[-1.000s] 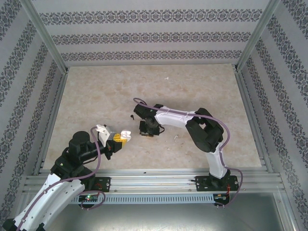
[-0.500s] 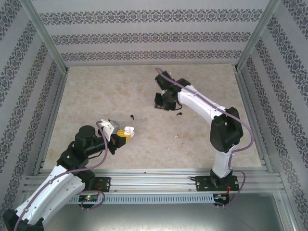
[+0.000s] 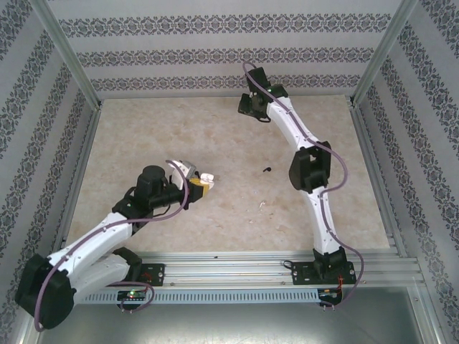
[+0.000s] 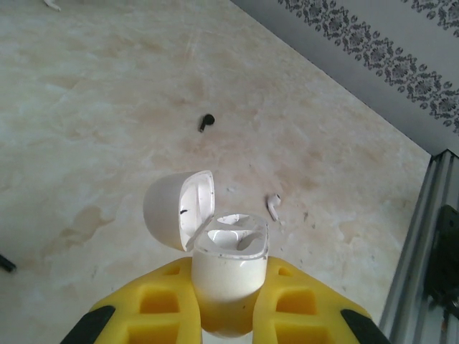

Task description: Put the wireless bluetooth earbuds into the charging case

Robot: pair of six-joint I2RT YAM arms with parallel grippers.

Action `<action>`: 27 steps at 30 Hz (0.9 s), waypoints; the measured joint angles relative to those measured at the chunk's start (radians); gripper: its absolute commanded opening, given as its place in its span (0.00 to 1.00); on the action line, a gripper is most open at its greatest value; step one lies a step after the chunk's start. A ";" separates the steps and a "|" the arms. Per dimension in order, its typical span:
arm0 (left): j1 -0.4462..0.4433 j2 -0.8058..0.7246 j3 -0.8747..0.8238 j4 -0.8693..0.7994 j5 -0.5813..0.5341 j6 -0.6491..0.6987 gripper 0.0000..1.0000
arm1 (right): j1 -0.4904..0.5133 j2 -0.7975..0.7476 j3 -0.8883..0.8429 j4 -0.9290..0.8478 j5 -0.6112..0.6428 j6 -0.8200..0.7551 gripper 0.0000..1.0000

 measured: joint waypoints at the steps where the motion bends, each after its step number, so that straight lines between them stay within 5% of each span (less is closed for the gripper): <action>1: 0.000 0.022 0.011 0.016 0.000 0.000 0.00 | -0.012 0.043 0.039 0.017 0.000 0.004 0.39; 12: 0.013 0.168 0.029 0.145 0.000 -0.018 0.00 | -0.081 0.306 0.214 0.290 0.025 0.102 0.48; 27: 0.034 0.141 -0.023 0.216 0.001 -0.040 0.00 | -0.084 0.413 0.240 0.460 0.043 0.215 0.53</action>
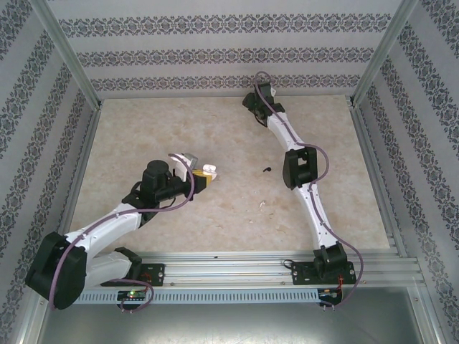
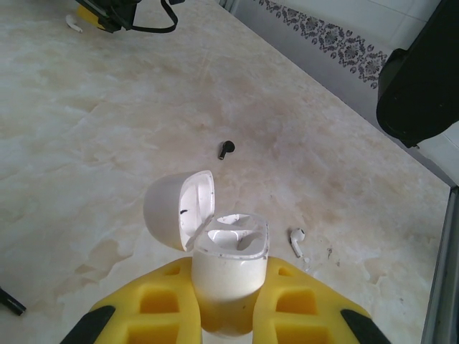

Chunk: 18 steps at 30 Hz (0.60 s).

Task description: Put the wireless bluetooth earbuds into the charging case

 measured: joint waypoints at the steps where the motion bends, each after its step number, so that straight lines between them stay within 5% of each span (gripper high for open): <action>1: 0.000 -0.004 -0.003 0.000 0.000 0.000 0.00 | 0.000 0.004 0.000 0.003 0.001 0.002 0.53; 18: 0.019 -0.051 -0.035 0.010 0.000 -0.004 0.00 | 0.000 0.020 0.002 0.014 -0.037 0.075 0.37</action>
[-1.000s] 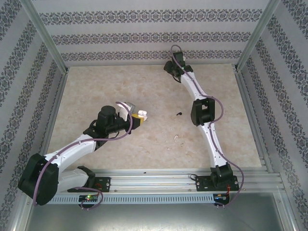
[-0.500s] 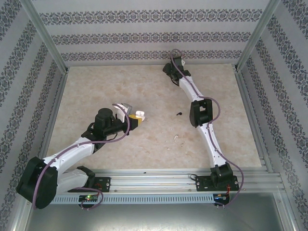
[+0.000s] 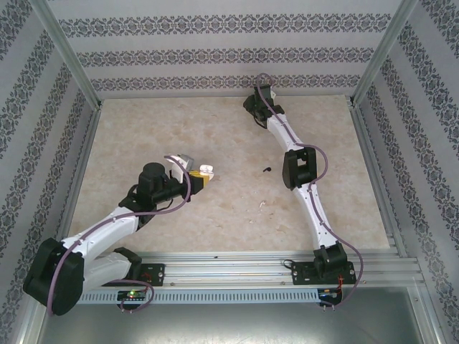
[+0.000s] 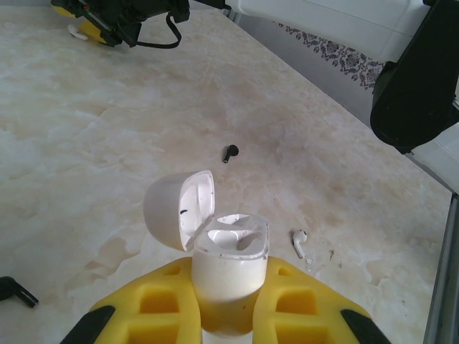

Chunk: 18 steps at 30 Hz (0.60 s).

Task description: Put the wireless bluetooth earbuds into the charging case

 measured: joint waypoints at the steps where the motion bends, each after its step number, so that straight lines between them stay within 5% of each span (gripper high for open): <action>1: 0.000 -0.008 -0.004 0.000 0.000 0.000 0.00 | 0.002 0.000 0.000 -0.002 -0.002 0.000 0.36; 18: 0.013 -0.184 -0.046 -0.055 -0.004 0.000 0.00 | 0.080 -0.054 -0.092 -0.027 -0.040 -0.053 0.24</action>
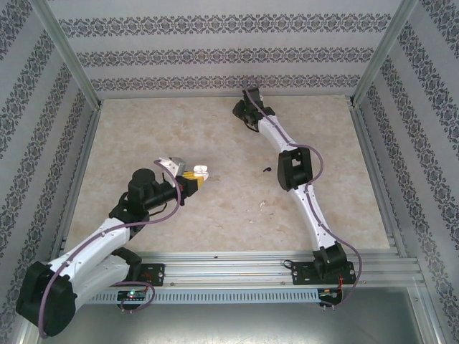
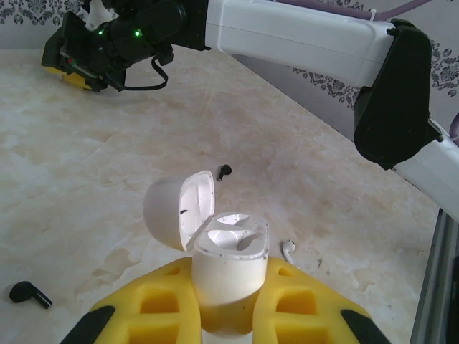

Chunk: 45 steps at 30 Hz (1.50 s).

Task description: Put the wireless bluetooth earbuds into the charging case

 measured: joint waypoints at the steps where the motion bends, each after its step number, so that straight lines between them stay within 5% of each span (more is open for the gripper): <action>1: 0.000 -0.010 -0.002 -0.006 0.000 0.000 0.00 | 0.005 -0.007 -0.012 -0.004 -0.002 -0.005 0.22; 6: 0.000 -0.074 -0.013 -0.048 -0.002 0.000 0.00 | 0.034 -0.025 -0.029 -0.048 -0.002 -0.027 0.18; 24: 0.000 -0.029 -0.014 -0.070 -0.005 0.000 0.00 | -0.043 -0.095 -0.013 -0.051 0.036 0.028 0.42; 45: 0.007 -0.013 -0.028 -0.065 -0.005 0.000 0.00 | -0.059 0.063 0.091 0.131 0.058 0.129 0.46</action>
